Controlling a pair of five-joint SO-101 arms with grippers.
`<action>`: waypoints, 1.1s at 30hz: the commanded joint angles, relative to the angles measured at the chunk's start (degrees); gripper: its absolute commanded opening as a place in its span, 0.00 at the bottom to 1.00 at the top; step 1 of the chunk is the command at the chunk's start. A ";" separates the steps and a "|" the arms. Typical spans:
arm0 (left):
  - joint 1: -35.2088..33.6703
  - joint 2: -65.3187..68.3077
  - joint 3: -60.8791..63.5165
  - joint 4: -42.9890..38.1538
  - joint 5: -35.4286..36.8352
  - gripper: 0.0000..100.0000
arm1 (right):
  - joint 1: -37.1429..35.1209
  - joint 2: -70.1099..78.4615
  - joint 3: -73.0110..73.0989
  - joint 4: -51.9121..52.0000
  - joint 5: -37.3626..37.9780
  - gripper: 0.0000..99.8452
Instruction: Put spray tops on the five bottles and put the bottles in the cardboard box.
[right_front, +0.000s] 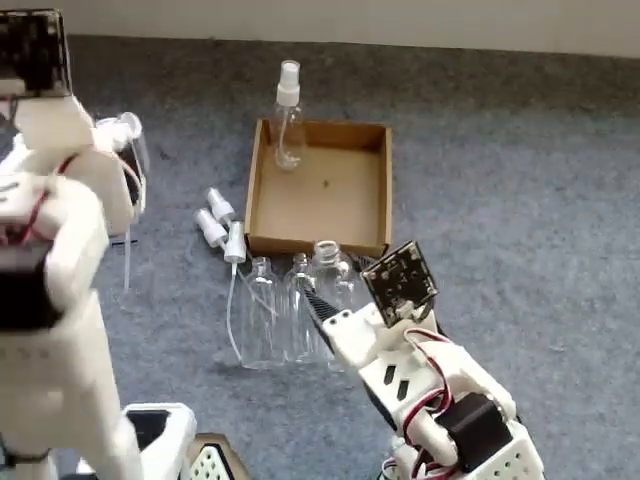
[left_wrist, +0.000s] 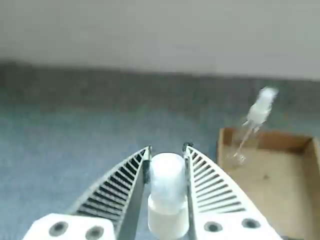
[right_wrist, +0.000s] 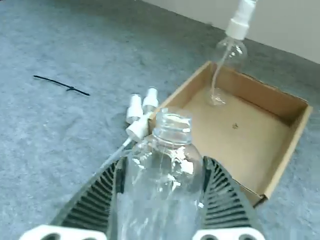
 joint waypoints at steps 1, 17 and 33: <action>12.18 -10.86 -4.79 -5.45 -0.62 0.02 | -4.26 -0.75 -0.57 -5.14 2.37 0.05; 41.89 -10.51 -2.15 -19.34 -0.26 0.01 | 3.91 -0.75 17.98 -30.11 1.67 0.00; 46.46 0.92 3.12 -30.33 -0.35 0.01 | 3.82 -18.07 18.42 -20.70 1.67 0.00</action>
